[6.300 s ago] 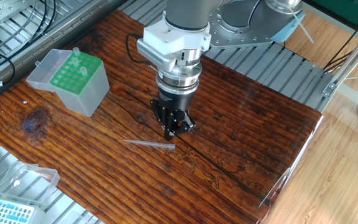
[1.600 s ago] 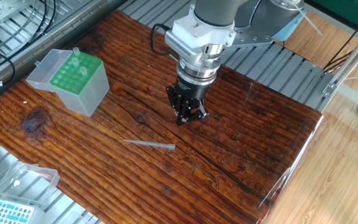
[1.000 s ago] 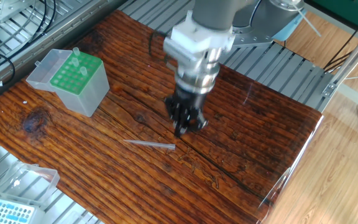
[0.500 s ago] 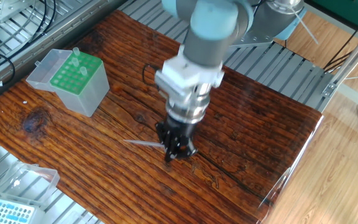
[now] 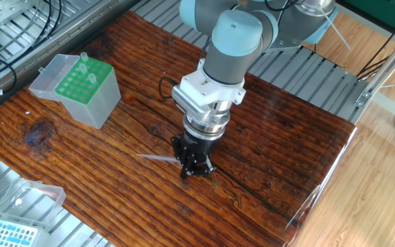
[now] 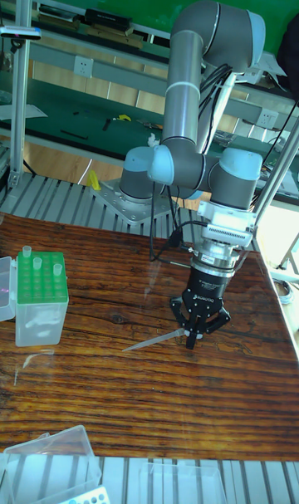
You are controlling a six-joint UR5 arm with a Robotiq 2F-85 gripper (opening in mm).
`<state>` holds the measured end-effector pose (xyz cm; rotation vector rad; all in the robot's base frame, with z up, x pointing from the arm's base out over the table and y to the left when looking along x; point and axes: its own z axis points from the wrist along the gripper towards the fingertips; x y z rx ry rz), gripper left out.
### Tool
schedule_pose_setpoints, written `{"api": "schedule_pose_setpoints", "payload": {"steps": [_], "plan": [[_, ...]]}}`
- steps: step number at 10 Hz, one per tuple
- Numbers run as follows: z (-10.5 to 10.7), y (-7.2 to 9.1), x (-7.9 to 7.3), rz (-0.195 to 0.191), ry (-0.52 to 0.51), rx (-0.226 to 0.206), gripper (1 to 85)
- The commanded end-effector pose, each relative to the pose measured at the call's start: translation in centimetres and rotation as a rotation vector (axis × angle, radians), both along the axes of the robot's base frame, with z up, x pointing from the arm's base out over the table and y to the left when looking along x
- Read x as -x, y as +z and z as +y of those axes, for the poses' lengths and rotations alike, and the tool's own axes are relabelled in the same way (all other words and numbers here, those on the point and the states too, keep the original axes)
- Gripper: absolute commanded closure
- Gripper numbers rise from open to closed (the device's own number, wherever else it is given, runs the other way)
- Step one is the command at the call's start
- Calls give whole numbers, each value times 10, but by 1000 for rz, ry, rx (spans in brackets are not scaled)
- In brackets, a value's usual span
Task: Insert a large pipette tip into the holder for large pipette tips
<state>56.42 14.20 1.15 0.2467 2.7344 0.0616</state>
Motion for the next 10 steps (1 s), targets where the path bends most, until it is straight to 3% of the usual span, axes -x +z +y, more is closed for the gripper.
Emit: {"api": "schedule_pose_setpoints", "payload": {"steps": [1, 4, 10], "plan": [[-8, -9, 19, 35, -20, -17, 847], [0, -9, 26, 58, -35, -37, 847], [-1, -7, 32, 75, -39, -22, 847]]}}
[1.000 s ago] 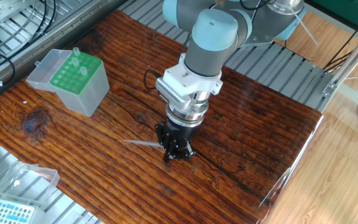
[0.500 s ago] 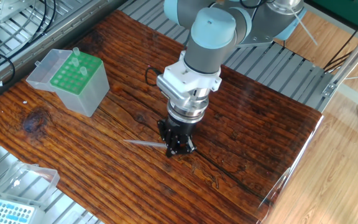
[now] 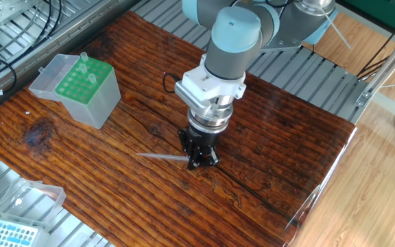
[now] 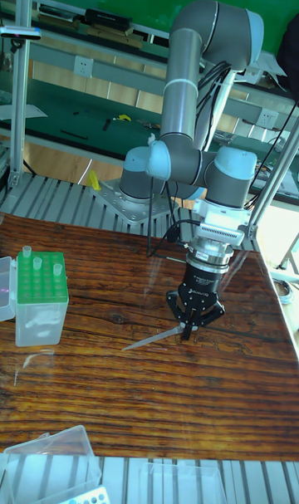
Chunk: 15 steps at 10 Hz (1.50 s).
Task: Insert a large pipette tip into the holder for large pipette tips
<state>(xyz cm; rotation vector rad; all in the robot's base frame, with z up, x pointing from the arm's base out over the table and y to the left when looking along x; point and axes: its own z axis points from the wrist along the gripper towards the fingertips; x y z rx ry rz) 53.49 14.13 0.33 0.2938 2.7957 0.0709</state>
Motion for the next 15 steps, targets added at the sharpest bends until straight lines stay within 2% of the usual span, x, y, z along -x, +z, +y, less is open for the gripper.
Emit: {"api": "schedule_pose_setpoints", "payload": {"steps": [1, 8, 10, 13, 15], "plan": [[-1, 2, 4, 13, -13, -2, 847], [-4, 2, 17, 58, -18, 24, 847], [-5, 0, 24, 86, -27, 27, 847], [-10, -1, 31, 116, -32, 52, 847], [-9, -1, 37, 135, -55, 51, 847]]}}
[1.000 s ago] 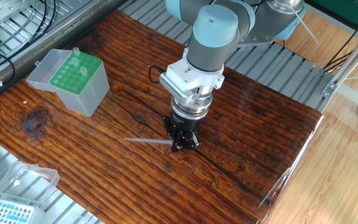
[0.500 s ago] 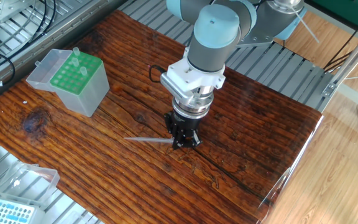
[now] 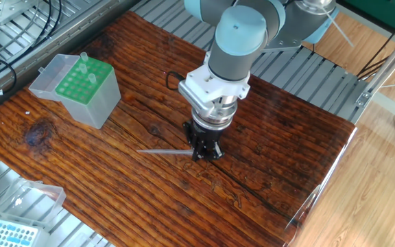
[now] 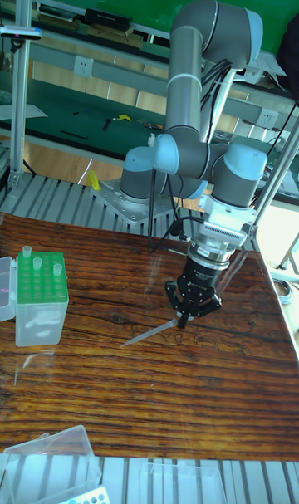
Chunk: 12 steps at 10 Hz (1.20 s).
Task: Insert a large pipette tip into the holder for large pipette tips
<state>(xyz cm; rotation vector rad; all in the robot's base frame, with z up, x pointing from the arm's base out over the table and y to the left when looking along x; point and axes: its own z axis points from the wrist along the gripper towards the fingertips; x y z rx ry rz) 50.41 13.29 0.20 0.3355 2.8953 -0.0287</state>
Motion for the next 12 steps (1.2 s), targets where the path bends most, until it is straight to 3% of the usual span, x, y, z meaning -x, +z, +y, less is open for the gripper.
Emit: {"api": "schedule_pose_setpoints", "payload": {"steps": [1, 3, 5, 6, 7, 9, 11, 12], "plan": [[2, 3, 9, 31, -34, -2, 847], [3, 13, 13, 60, -26, -17, 847], [7, 22, 2, 22, 39, -33, 773], [17, 25, 4, 16, 107, -61, 623], [20, 28, 10, 23, 181, -58, 510], [-20, 39, -6, -37, 225, 105, 470], [-28, 39, -11, -51, 76, 89, 483], [-29, 42, -22, -96, 20, 78, 480]]}}
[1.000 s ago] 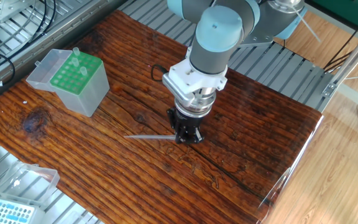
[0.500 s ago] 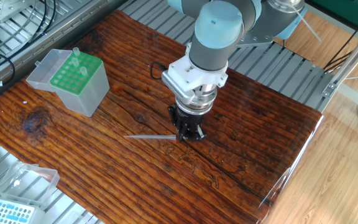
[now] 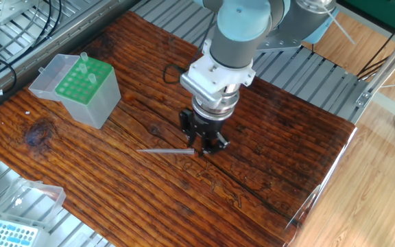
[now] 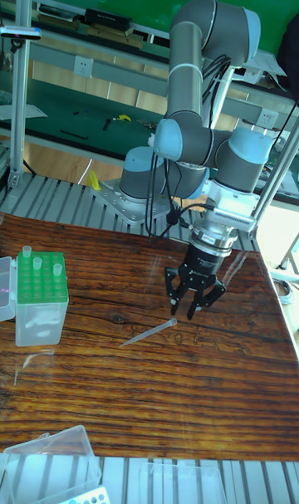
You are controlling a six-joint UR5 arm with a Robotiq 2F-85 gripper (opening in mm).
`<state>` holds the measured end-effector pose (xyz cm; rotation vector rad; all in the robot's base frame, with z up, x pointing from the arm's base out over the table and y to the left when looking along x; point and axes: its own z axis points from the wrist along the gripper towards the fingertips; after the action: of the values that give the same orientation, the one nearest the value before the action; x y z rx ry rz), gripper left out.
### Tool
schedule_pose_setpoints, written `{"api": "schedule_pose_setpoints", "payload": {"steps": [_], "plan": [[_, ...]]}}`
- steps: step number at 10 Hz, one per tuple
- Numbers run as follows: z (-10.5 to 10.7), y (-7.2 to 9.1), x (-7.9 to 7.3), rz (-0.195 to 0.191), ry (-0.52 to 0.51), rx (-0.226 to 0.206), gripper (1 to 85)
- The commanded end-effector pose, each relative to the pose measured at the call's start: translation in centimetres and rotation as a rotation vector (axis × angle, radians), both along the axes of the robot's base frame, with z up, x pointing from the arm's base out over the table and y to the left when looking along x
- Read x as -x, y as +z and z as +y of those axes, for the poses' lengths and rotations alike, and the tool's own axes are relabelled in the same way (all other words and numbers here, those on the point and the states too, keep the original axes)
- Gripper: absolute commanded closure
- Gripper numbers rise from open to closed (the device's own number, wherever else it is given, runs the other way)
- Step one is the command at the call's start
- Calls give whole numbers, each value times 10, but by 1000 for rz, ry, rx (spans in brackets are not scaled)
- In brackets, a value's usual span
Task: Insert a large pipette tip into the holder for large pipette tips
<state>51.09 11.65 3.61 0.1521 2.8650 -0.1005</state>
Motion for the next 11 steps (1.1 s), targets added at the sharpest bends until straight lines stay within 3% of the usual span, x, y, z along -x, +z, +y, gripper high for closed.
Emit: {"api": "schedule_pose_setpoints", "payload": {"steps": [1, 3, 4, 6, 9, 11], "plan": [[-15, 11, -19, -85, -186, -23, 477], [-32, 14, -9, -17, -340, -77, 493], [-32, 16, -14, -21, -398, -117, 493], [-22, 9, -17, -16, -438, -145, 487], [-12, -7, -12, -46, -476, -111, 487], [-15, -12, -4, -14, -491, -97, 493]]}}
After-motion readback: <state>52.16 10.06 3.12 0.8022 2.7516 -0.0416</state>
